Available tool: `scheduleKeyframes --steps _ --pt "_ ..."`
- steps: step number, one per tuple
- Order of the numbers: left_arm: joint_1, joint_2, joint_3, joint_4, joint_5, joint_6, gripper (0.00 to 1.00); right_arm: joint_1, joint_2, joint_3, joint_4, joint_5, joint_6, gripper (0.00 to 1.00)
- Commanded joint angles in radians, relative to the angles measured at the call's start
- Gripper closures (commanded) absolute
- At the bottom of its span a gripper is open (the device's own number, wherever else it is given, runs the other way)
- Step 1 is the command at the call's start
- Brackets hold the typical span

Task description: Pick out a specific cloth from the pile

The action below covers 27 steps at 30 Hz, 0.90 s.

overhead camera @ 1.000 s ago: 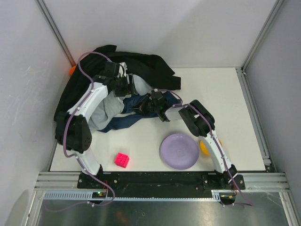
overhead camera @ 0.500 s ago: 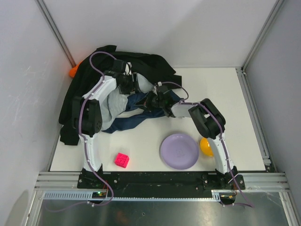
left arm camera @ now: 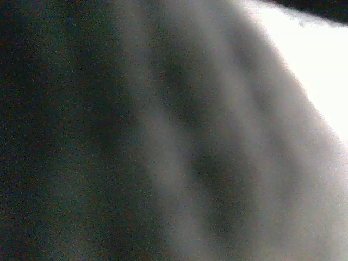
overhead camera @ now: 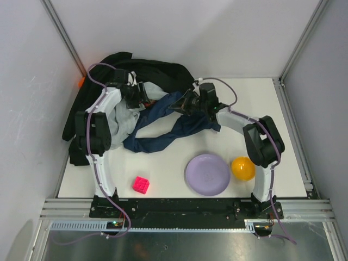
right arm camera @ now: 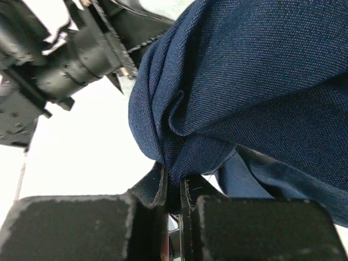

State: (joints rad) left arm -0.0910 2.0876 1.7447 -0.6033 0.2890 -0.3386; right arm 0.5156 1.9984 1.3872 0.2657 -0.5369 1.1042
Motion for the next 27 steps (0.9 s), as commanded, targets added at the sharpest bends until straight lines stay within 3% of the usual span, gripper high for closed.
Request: scheduleKeyframes --steps 1,15,27 --pt "0.146 0.032 -0.054 -0.019 -0.136 -0.01 0.27 -0.098 -0.2 0.028 0.001 -0.041 -0.055 1.0" --pt "0.177 0.046 -0.079 -0.019 -0.151 -0.032 0.27 -0.363 -0.477 0.253 -0.276 -0.115 -0.143 1.0" --pt "0.177 0.04 -0.079 -0.018 -0.15 -0.031 0.25 -0.595 -0.368 0.718 -0.417 -0.202 -0.075 1.0"
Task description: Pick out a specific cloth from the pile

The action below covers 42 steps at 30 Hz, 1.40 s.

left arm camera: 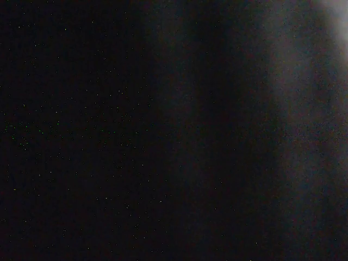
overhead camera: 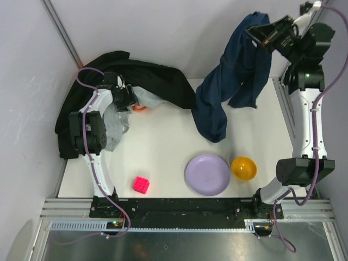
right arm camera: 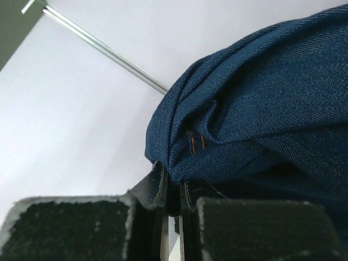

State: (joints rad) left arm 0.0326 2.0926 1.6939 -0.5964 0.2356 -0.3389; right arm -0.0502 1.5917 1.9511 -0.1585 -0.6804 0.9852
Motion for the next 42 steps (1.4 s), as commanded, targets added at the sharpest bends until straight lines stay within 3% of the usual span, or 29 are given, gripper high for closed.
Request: scheduleKeyframes --steps 1,9,30,42 --pt "0.053 0.034 -0.029 -0.025 -0.095 -0.031 0.25 -0.035 0.053 0.192 0.002 -0.058 0.051 1.0" --pt "0.053 0.029 -0.031 -0.025 -0.086 -0.032 0.23 -0.08 0.215 0.51 -0.059 -0.067 0.109 1.0" --pt "0.051 0.021 -0.024 -0.025 -0.077 -0.031 0.2 -0.57 0.099 0.372 0.142 -0.23 0.332 1.0" --pt "0.033 -0.041 -0.043 -0.025 -0.068 -0.025 0.14 -0.604 0.088 0.356 0.117 -0.245 0.301 1.0"
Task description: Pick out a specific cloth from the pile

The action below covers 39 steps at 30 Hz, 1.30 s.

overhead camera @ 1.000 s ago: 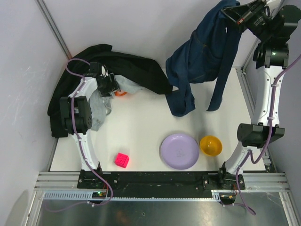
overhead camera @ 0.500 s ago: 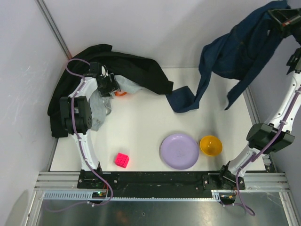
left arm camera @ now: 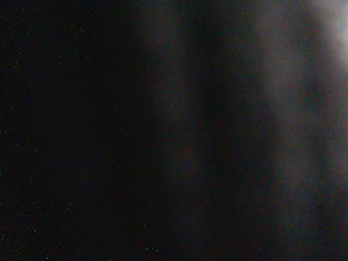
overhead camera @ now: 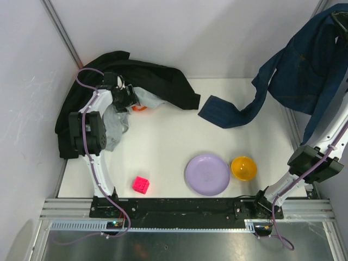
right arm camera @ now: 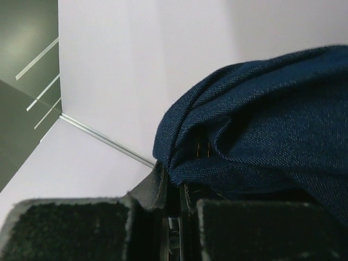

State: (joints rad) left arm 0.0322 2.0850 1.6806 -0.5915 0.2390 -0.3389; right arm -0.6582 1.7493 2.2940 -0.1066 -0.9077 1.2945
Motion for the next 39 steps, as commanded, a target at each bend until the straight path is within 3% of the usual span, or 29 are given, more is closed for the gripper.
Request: scheduleKeyframes --steps 1,9,23,29,39 --pt "0.027 -0.046 -0.028 -0.031 -0.065 -0.027 0.13 0.016 -0.072 0.008 0.039 -0.016 -0.037 1.0" --pt "-0.019 -0.224 -0.005 -0.031 0.011 -0.048 0.01 0.163 -0.138 -0.226 -0.079 0.026 -0.286 1.0" --pt "-0.163 -0.631 -0.242 -0.03 0.069 -0.104 0.0 0.278 -0.222 -0.871 -0.023 0.127 -0.52 1.0" --pt "-0.189 -0.762 -0.288 -0.027 0.166 -0.133 0.0 0.315 -0.162 -1.025 -0.077 0.198 -0.622 1.0" --pt "-0.19 -0.89 -0.236 -0.02 0.34 -0.194 0.0 0.359 0.034 -1.186 -0.093 0.349 -0.693 1.0"
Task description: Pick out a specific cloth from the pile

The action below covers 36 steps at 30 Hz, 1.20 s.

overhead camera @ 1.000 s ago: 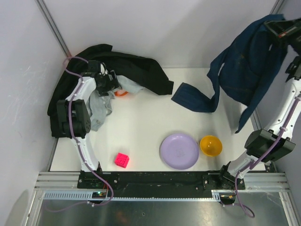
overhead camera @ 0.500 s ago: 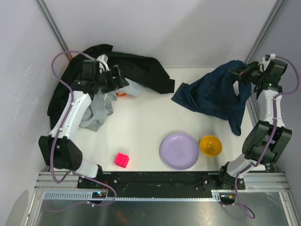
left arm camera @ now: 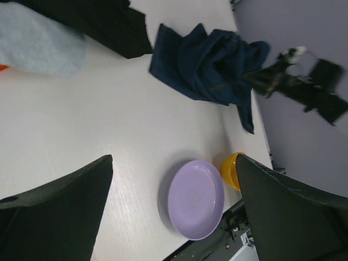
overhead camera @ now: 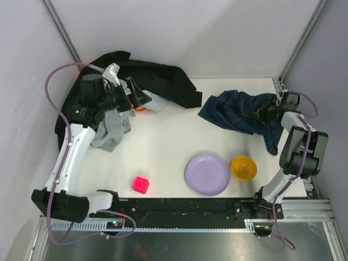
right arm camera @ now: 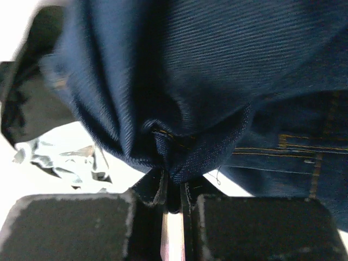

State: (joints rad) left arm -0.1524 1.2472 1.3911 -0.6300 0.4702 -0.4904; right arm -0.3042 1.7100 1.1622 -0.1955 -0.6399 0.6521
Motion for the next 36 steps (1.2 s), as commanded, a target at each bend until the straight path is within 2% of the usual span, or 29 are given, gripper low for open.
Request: scheduleKeyframes --steps 1,6,9,14,21,22,32,36 --pt "-0.006 -0.059 0.061 0.02 0.121 -0.052 0.0 0.006 0.097 -0.067 -0.003 0.094 -0.054 1.0" --pt "-0.006 -0.091 0.103 0.026 0.158 -0.097 0.0 0.008 0.194 -0.084 -0.032 0.129 -0.088 0.97" --pt "-0.006 -0.114 0.118 0.034 0.133 -0.13 0.0 0.012 0.203 -0.094 -0.041 0.13 -0.107 0.93" --pt "-0.006 -0.146 0.114 0.041 0.108 -0.145 0.0 0.018 0.124 -0.117 -0.066 0.141 -0.134 0.53" --pt "-0.006 -0.18 0.058 0.044 0.106 -0.14 0.0 0.022 -0.084 -0.147 -0.153 0.192 -0.162 0.07" --pt "-0.006 -0.183 0.048 0.044 0.114 -0.14 0.0 0.025 -0.113 -0.155 -0.168 0.199 -0.166 0.04" --pt "-0.006 -0.237 -0.09 0.042 0.21 -0.101 0.0 0.084 -0.449 -0.251 -0.298 0.247 -0.17 0.01" --pt "-0.006 -0.276 -0.176 0.027 0.177 -0.065 0.0 0.149 -0.582 -0.286 -0.353 0.293 -0.167 0.01"
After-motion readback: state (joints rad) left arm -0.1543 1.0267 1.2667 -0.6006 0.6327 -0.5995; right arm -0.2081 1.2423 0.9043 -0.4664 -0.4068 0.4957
